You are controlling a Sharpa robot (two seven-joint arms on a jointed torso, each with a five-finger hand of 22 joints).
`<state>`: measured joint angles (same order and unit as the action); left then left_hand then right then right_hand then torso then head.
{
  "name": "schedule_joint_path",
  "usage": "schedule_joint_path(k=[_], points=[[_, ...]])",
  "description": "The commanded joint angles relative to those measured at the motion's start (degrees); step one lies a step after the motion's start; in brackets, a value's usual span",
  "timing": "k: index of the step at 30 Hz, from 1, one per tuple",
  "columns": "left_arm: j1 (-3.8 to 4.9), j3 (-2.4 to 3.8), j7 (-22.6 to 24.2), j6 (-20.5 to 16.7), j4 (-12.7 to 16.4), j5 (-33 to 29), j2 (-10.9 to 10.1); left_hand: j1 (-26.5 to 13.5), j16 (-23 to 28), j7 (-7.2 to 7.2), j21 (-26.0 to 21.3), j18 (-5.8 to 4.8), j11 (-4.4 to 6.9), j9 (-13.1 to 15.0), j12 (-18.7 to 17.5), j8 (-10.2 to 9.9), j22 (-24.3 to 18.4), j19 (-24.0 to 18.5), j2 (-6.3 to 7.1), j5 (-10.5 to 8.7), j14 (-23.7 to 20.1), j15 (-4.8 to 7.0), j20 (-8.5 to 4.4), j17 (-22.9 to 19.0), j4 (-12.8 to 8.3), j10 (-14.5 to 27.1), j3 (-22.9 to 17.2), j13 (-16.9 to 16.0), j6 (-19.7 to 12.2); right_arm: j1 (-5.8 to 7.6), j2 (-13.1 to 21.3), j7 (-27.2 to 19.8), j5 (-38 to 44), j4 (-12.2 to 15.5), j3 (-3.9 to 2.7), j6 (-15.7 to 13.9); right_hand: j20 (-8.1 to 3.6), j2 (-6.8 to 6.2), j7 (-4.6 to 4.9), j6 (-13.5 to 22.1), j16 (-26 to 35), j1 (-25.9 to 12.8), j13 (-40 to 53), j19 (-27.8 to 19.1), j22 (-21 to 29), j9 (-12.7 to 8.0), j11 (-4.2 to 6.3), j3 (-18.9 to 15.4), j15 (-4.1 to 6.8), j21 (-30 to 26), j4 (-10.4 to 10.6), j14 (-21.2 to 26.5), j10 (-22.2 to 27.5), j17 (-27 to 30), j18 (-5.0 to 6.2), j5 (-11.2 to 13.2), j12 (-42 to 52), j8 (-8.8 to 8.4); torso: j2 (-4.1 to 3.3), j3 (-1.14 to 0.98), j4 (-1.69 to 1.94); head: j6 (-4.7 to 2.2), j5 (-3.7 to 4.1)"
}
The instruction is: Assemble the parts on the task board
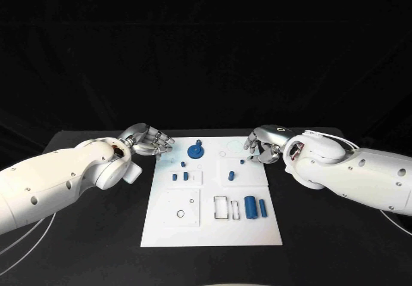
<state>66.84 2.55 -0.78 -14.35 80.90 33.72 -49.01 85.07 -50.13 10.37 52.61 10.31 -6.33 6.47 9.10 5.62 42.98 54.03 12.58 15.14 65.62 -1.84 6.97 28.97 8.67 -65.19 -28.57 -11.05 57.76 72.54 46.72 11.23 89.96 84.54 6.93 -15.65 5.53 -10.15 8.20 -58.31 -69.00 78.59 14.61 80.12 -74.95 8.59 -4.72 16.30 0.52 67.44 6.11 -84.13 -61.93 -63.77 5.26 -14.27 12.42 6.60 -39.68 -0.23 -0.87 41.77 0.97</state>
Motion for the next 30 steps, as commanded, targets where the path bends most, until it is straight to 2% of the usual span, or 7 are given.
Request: schedule_joint_path(k=[1, 10, 14, 22, 27, 30], points=[[0.05, 0.06, 8.9, -0.1, 2.0, -24.1, -1.0, -0.4, 0.8, 0.22, -0.9, 0.32, -0.05, -0.2, 0.4, 0.5, -0.6, -0.2, -0.5, -0.25, -0.4, 0.03, 0.11, -0.8, -0.2, 0.4, 0.9, 0.1, 0.3, -0.32, -0.8, 2.1, 6.0, -0.6, 0.15, 2.7, 0.15, -0.33, 0.24, 0.3, -0.1, 0.0, -0.1, 0.0, -2.0, -0.1, -0.05, -0.1, -0.41, 0.2, 0.2, -1.2, 0.4, -0.3, -0.57, 0.3, -0.4, -0.35, -0.17, 0.27, 0.07, 0.35, 0.04], [0.05, 0.07, 12.6, 1.2, 5.5, -30.6, -3.3, 0.4, 1.4, 0.17, -1.5, 0.34, 0.09, -0.5, 1.2, 0.9, -1.1, 0.2, -1.41, -0.21, -0.1, 0.17, -0.06, -1.6, -1.3, 0.1, 1.5, 0.1, 0.8, -1.28, -2.4, 1.3, 6.5, -1.4, 0.26, 2.6, 0.27, 0.46, 0.37, -0.7, -2.3, 0.9, -0.8, 1.1, -3.4, 0.0, -0.05, 1.0, -0.43, 2.4, -0.1, -1.8, -0.4, -2.6, -0.97, -0.8, -0.4, -0.37, -0.46, 0.86, 0.1, 0.63, 0.23], [0.08, 0.07, 13.3, 0.9, 6.4, -31.5, -3.8, 0.5, 1.5, 0.16, -1.6, 0.34, 0.14, -0.5, 1.4, 1.0, -1.2, 0.3, -1.55, -0.22, -0.1, 0.2, -0.11, -1.7, -1.6, 0.0, 1.7, 0.0, 0.9, -1.54, -2.8, 0.8, 6.3, -1.5, 0.27, 2.7, 0.2, 0.84, 0.11, -1.7, -3.3, 1.5, -1.3, 1.6, -4.2, 0.1, 0.18, 2.1, -0.28, 3.6, -0.4, -2.0, -1.3, -3.6, -1.19, -1.0, -0.3, -0.22, -0.47, 1.02, 0.38, 0.81, 0.4], [0.1, 0.08, 13.6, 0.4, 7.6, -32.2, -4.2, 0.3, 1.7, 0.48, -1.7, 0.3, -0.1, -0.7, 1.4, 0.9, -1.3, 0.4, -1.57, -0.23, -0.1, 0.08, -0.09, -1.9, -1.7, 0.5, 2.1, 0.1, 0.5, -1.88, -3.6, 0.2, 5.8, -2.1, 0.27, 2.7, 0.07, 0.95, -0.03, -2.6, -4.5, 1.5, -2.1, 2.1, -5.2, 0.2, 0.36, 3.3, -0.14, 4.9, -0.5, -2.2, -2.3, -4.8, -1.44, -1.3, -0.7, -0.29, -0.46, 0.94, 0.14, 0.77, 0.09], [0.1, 0.08, 13.8, 1.2, 8.1, -32.2, -4.2, 0.8, 1.9, 0.63, -1.9, 0.3, -0.23, -0.9, 1.5, 0.9, -1.4, 0.4, -1.93, -0.17, -0.2, 0.02, -0.08, -2.2, -2.3, 0.8, 2.2, 0.2, 0.2, -2.16, -4.1, 0.2, 5.7, -2.6, 0.27, 3.3, -0.04, 1.45, -0.18, -3.4, -5.1, 1.5, -3.0, 2.3, -5.7, 0.2, 0.49, 5.1, -0.03, 5.4, -0.6, -2.2, -3.2, -5.2, -1.51, -1.2, -1.2, -0.54, -0.47, 0.94, 0.13, 0.7, 0.04], [0.1, 0.08, 13.8, 1.6, 8.3, -32.3, -4.2, 0.7, 2.0, 0.69, -1.9, 0.27, -0.28, -0.9, 1.6, 0.9, -1.5, 0.4, -2.14, -0.2, -0.2, -0.03, -0.05, -2.3, -2.3, 0.9, 2.3, 0.2, 0.3, -2.33, -4.2, 0.2, 5.7, -2.7, 0.27, 4.0, -0.1, 1.97, -0.24, -3.8, -5.3, 1.8, -3.3, 2.3, -5.8, 0.2, 0.63, 6.1, 0.06, 5.5, -0.8, -2.2, -3.7, -5.3, -1.52, -0.4, -1.3, -0.57, -0.46, 0.93, 0.09, 0.82, -0.1]])
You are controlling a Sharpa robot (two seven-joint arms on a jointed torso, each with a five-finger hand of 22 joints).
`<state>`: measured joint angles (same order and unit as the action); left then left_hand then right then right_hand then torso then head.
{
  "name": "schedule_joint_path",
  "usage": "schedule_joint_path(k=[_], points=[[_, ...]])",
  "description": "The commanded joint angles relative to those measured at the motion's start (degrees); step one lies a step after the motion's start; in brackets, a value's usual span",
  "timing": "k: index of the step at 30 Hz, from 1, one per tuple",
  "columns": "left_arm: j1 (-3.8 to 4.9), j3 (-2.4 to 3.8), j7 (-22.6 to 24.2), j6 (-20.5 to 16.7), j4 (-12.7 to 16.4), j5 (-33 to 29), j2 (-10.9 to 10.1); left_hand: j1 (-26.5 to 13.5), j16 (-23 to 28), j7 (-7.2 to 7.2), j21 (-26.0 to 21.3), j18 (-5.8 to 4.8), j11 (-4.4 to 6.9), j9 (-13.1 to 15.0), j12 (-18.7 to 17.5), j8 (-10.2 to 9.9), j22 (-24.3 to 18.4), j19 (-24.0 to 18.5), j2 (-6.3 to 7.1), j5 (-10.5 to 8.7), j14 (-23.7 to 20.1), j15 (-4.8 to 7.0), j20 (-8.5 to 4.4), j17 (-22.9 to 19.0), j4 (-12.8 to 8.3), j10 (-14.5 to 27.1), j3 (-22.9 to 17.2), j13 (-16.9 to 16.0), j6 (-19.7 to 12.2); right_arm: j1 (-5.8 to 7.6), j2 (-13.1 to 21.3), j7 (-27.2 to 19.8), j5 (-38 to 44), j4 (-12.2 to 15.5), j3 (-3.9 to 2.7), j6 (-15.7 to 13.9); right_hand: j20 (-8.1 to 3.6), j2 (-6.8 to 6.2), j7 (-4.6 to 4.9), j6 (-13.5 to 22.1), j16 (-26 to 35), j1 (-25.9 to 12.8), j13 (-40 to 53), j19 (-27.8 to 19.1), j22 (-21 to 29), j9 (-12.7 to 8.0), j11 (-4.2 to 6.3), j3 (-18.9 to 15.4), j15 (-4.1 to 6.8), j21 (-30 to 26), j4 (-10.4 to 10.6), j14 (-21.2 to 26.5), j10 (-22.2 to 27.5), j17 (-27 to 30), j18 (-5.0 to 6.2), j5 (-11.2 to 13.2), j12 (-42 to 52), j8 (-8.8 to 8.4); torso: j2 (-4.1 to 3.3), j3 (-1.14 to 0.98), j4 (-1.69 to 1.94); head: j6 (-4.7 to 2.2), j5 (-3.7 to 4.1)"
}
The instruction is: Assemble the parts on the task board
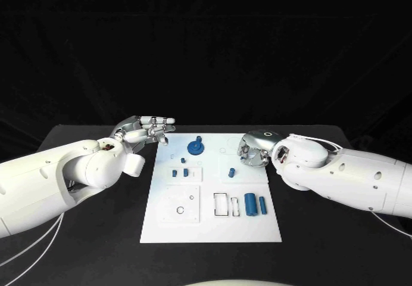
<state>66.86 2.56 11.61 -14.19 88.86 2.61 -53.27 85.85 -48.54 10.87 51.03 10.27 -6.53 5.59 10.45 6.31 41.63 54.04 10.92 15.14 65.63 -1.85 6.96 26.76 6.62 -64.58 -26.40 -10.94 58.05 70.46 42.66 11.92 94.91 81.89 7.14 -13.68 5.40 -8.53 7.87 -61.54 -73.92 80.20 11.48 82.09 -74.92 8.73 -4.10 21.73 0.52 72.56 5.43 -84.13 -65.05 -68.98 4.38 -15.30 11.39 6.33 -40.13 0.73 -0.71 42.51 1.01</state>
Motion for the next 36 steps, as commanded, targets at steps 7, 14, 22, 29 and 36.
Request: schedule_joint_path(k=[7, 14, 22, 29, 36], points=[[0.09, 0.06, 1.3, 2.0, 0.5, -1.1, 0.1, -0.1, 0.5, 0.27, -0.4, 0.3, -0.16, -0.1, 0.3, 0.3, -0.1, 0.4, -0.57, -0.23, -0.4, -0.09, 0.0, -0.2, -0.4, 0.5, 0.3, 0.1, -0.2, -0.57, -0.2, -0.2, 0.8, -0.3, 0.06, 3.1, -0.04, 0.56, 0.14, -1.0, -0.5, 0.4, -0.5, 0.3, -6.0, 0.1, 0.06, 1.9, 0.1, 0.5, -0.6, -2.2, -1.0, -0.2, -0.66, 1.1, -0.5, -0.4, 0.02, -0.04, -0.05, 0.28, -0.14], [0.09, 0.06, 1.0, 2.4, 0.5, -1.1, 0.0, 0.0, 0.6, 0.34, -0.5, 0.3, -0.23, -0.2, 0.3, 0.3, -0.2, 0.3, -0.67, -0.23, -0.4, -0.14, 0.04, -0.3, -0.5, 0.7, 0.4, 0.2, -0.3, -0.91, -0.4, -0.1, 0.9, -0.5, 0.06, 3.4, -0.03, 0.15, 0.18, -1.1, -0.7, 0.3, -0.7, 0.4, -6.2, 0.1, 0.02, 2.2, 0.07, 0.7, -0.8, -2.2, -1.1, -0.3, -0.71, 1.3, -0.6, -0.49, 0.01, -0.03, 0.02, 0.38, -0.14], [0.09, 0.06, 0.6, 2.5, 0.4, -1.1, 0.0, 0.1, 0.6, 0.41, -0.6, 0.3, -0.29, -0.3, 0.3, 0.3, -0.2, 0.3, -0.78, -0.21, -0.5, -0.18, 0.07, -0.4, -0.7, 0.9, 0.5, 0.2, -0.5, -1.35, -0.6, 0.0, 1.1, -0.6, 0.07, 1.9, -0.25, 1.3, -0.3, -3.0, -1.4, 1.4, -1.1, 0.9, -7.1, 0.6, 0.47, 4.3, 0.43, 2.1, -2.4, -2.3, -2.7, -0.9, -0.96, 3.1, -0.5, 0.09, 0.0, -0.01, -0.01, 0.42, -0.2], [0.09, 0.06, 0.3, 2.4, 0.3, -1.1, 0.1, 0.1, 0.7, 0.47, -0.6, 0.31, -0.34, -0.4, 0.3, 0.2, -0.2, 0.2, -0.84, -0.2, -0.6, -0.21, 0.09, -0.5, -0.8, 1.1, 0.6, 0.3, -0.7, -1.47, -0.6, 0.2, 1.4, -0.6, 0.06, -2.5, -0.69, 2.79, -0.62, -4.5, -1.8, 2.2, -1.2, 1.5, -8.1, 1.1, 0.88, 6.9, 0.82, 3.5, -4.2, -2.3, -4.8, -1.2, -1.25, 4.1, -0.6, 0.47, 0.03, -0.04, 0.0, 0.48, -0.13], [0.09, 0.06, 0.1, 2.5, 0.1, -1.0, 0.1, 0.3, 0.7, 0.51, -0.6, 0.32, -0.38, -0.4, 0.4, 0.3, -0.2, 0.2, -0.92, -0.19, -0.6, -0.22, 0.1, -0.5, -1.0, 1.2, 0.7, 0.3, -0.8, -1.49, -0.4, 0.0, 1.5, -0.5, 0.04, -5.0, -0.74, 2.84, -0.64, -4.7, -2.0, 2.1, -1.3, 1.6, -8.4, 1.2, 0.98, 7.8, 0.85, 3.9, -4.9, -2.3, -5.2, -1.3, -1.31, 4.2, -0.8, 0.41, 0.05, -0.02, -0.03, 0.37, -0.1]])
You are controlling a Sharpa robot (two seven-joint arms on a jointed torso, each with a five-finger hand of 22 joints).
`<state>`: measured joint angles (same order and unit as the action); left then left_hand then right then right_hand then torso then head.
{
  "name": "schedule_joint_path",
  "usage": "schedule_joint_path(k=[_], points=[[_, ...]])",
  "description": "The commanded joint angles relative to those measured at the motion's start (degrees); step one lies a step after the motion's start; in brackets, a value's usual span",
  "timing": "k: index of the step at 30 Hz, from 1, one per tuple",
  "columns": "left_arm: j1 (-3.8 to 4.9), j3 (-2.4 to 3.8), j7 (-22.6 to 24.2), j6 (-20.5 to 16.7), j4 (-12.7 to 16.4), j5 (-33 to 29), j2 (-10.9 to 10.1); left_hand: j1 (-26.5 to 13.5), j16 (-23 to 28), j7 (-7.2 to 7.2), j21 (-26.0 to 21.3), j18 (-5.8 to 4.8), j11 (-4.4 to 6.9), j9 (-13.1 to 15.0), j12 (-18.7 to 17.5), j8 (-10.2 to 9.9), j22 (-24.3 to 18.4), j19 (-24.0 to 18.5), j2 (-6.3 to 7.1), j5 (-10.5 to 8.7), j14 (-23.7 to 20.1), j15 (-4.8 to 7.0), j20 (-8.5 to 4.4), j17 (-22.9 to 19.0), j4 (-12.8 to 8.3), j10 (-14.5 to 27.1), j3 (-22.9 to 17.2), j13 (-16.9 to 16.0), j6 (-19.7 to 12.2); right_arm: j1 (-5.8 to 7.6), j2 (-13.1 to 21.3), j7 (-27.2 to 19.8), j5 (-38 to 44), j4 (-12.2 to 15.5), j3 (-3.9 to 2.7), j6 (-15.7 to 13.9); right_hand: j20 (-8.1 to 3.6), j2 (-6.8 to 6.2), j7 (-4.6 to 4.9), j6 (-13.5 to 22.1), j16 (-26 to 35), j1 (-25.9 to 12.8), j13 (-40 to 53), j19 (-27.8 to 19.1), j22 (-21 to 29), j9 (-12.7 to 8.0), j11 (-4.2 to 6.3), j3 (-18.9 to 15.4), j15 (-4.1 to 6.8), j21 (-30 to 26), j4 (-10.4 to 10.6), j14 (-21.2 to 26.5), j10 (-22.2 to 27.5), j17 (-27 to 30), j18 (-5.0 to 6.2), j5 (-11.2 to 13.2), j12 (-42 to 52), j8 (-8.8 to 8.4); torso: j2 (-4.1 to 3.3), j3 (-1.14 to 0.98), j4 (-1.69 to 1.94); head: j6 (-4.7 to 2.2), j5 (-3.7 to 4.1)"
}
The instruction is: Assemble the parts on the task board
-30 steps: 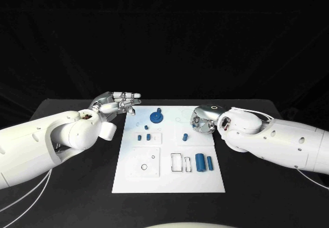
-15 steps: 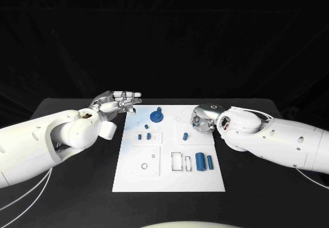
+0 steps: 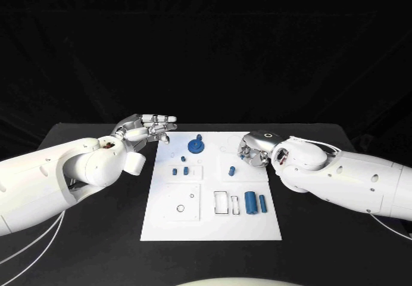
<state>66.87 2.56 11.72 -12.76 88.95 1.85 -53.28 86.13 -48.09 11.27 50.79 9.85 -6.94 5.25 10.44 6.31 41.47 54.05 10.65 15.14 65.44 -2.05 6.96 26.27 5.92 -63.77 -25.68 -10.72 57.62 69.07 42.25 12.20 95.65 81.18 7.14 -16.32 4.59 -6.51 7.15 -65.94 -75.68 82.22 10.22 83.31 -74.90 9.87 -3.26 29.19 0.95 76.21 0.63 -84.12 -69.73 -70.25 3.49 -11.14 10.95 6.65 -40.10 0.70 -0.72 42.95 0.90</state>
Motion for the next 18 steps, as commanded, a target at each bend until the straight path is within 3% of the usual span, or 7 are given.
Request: schedule_joint_path(k=[1, 18], points=[[0.08, 0.06, 0.0, 1.1, 0.0, -0.2, 0.1, 0.0, 0.3, 0.11, -0.4, 0.73, 0.02, -0.1, 0.4, 0.3, -0.1, 0.2, -0.65, -0.19, -0.4, -0.01, 0.09, -0.1, -0.3, 0.4, -0.1, 0.1, -0.4, -0.1, 0.1, -0.3, 0.8, 0.3, 0.04, -2.7, 0.06, 0.73, 0.07, -0.4, -0.2, 0.0, 0.0, 0.4, -8.5, 0.1, 0.14, 0.4, 0.43, 0.3, -0.2, -2.3, -0.5, 0.0, -0.43, 0.0, -0.4, 0.07, 0.03, 0.01, -0.03, -0.09, 0.02], [0.08, 0.06, -0.6, 1.7, -0.2, -0.2, 0.1, 0.1, 0.4, 0.21, -0.4, 0.72, -0.08, -0.2, 0.4, 0.2, -0.1, 0.2, -0.69, -0.19, -0.5, -0.07, 0.12, -0.2, -0.5, 0.7, 0.1, 0.1, -0.6, 0.68, 2.7, -0.9, -0.5, 3.7, -0.41, -6.3, 0.09, 0.05, -0.11, -0.9, -0.4, -2.1, -0.2, 0.5, -9.0, 0.4, 0.26, 0.1, 0.46, 0.8, -0.4, -2.3, -1.1, 0.0, -0.54, 2.4, -1.2, -0.04, 0.04, 0.05, 0.0, -0.28, 0.13]])
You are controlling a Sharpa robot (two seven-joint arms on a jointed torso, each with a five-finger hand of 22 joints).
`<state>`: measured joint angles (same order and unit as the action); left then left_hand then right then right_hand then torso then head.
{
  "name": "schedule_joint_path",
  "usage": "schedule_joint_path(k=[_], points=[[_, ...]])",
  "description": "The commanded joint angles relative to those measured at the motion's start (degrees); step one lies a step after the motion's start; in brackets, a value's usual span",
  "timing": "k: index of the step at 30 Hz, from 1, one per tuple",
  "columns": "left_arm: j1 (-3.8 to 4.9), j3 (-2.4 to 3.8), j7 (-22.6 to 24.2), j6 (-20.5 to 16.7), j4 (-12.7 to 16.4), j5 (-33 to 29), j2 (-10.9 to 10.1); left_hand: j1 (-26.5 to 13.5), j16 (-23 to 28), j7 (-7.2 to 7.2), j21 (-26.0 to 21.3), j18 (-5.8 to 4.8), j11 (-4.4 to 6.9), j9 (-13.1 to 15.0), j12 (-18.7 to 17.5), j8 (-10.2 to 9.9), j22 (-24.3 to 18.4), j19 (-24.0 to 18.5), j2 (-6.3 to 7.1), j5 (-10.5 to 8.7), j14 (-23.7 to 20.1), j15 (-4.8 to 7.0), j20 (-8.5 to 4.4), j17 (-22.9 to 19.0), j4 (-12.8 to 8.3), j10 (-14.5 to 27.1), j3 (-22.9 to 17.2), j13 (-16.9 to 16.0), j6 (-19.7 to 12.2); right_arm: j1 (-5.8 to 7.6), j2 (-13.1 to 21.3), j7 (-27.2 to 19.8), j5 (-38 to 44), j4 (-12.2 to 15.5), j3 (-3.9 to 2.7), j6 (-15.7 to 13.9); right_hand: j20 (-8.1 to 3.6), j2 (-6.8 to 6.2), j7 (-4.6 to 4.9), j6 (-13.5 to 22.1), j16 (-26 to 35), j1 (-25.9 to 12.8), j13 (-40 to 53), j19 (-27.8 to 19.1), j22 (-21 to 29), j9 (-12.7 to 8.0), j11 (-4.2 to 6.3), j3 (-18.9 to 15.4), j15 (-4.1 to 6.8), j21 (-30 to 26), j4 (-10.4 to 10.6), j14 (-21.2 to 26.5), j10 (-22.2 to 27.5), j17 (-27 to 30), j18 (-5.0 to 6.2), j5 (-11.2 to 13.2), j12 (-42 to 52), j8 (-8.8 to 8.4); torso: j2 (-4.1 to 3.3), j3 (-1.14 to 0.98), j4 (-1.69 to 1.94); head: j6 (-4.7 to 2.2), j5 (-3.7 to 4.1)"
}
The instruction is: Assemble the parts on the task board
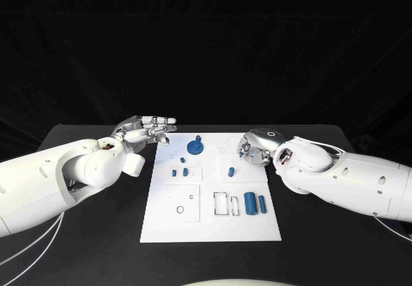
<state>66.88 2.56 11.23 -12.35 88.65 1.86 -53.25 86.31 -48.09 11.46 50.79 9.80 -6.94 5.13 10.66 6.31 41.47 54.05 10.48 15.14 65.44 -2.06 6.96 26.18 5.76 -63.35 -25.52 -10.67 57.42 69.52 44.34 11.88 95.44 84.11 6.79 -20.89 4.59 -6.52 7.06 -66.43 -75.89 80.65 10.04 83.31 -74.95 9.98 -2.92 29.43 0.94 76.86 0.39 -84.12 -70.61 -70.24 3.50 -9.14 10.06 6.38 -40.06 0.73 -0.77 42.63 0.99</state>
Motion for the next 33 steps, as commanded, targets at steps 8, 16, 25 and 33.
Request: schedule_joint_path(k=[8, 16, 25, 33], points=[[0.07, 0.06, -0.4, 1.6, 0.0, -0.2, 0.1, 0.0, 0.4, 0.1, -0.4, 0.76, -0.15, -0.1, 0.2, 0.2, -0.1, 0.1, -0.57, -0.18, -0.6, -0.12, 0.16, -0.2, -0.5, 0.5, 0.0, 0.1, -0.5, 1.05, 3.3, -0.5, -2.2, 7.4, -0.33, -1.7, 0.08, -0.03, -0.05, -0.5, -0.3, -0.9, -0.1, 0.6, -9.0, 0.3, -0.06, -0.3, 0.47, 0.3, -0.2, -2.3, -0.3, -0.1, -0.59, 0.6, -0.4, 0.21, 0.01, -0.01, -0.05, 0.08, -0.42], [0.06, 0.05, -0.3, 1.7, -0.2, -0.2, 0.4, 0.0, 0.4, 0.1, -0.4, 0.76, -0.15, -0.1, 0.2, 0.2, -0.1, 0.1, -0.57, -0.18, -0.6, -0.12, 0.16, -0.2, -0.5, 0.5, 0.0, 0.1, -0.5, 1.14, 2.2, -0.7, -2.7, 13.1, -0.4, -1.7, 0.08, -0.03, -0.05, -0.5, -0.3, -0.9, -0.1, 0.7, -9.1, 0.3, -0.06, -0.3, 0.48, 0.5, -0.2, -2.3, -0.3, -0.1, -0.63, 0.6, -0.4, 0.19, 0.04, -0.04, 0.24, 0.06, -1.2], [0.06, 0.04, -0.5, 1.9, -0.4, -0.2, 1.1, -0.2, 0.5, 0.16, -0.4, 0.74, -0.21, -0.2, 0.3, 0.2, -0.1, 0.1, -0.61, -0.19, -0.6, -0.19, 0.21, -0.2, -0.4, 0.6, 0.1, 0.1, -0.7, -0.54, -2.8, -1.9, -3.7, 14.1, -0.21, -0.8, 0.08, 0.04, -0.01, -0.3, -0.3, -1.0, -0.1, 0.7, -9.2, 0.3, -0.07, -0.3, 0.48, 0.5, -0.2, -2.3, -0.2, -0.1, -0.64, 0.3, -0.5, 0.1, -0.07, 0.07, 0.07, 0.91, -3.87], [0.07, 0.04, -0.5, 1.9, -0.2, -0.2, 1.5, -0.2, 0.5, 0.17, -0.5, 0.74, -0.22, -0.2, 0.3, 0.2, -0.1, 0.1, -0.63, -0.2, -0.7, -0.21, 0.23, -0.3, -0.4, 0.6, 0.1, 0.1, -0.7, -3.37, -6.6, -2.9, -4.1, 12.1, 0.21, 0.3, 0.09, 0.1, 0.05, -0.2, -0.2, -1.2, -0.2, 0.6, -9.1, 0.3, -0.13, -0.4, 0.45, 0.4, -0.2, -2.3, -0.2, 0.0, -0.6, -0.1, -0.7, -0.03, -0.07, 0.1, 0.1, 1.56, -5.34]])
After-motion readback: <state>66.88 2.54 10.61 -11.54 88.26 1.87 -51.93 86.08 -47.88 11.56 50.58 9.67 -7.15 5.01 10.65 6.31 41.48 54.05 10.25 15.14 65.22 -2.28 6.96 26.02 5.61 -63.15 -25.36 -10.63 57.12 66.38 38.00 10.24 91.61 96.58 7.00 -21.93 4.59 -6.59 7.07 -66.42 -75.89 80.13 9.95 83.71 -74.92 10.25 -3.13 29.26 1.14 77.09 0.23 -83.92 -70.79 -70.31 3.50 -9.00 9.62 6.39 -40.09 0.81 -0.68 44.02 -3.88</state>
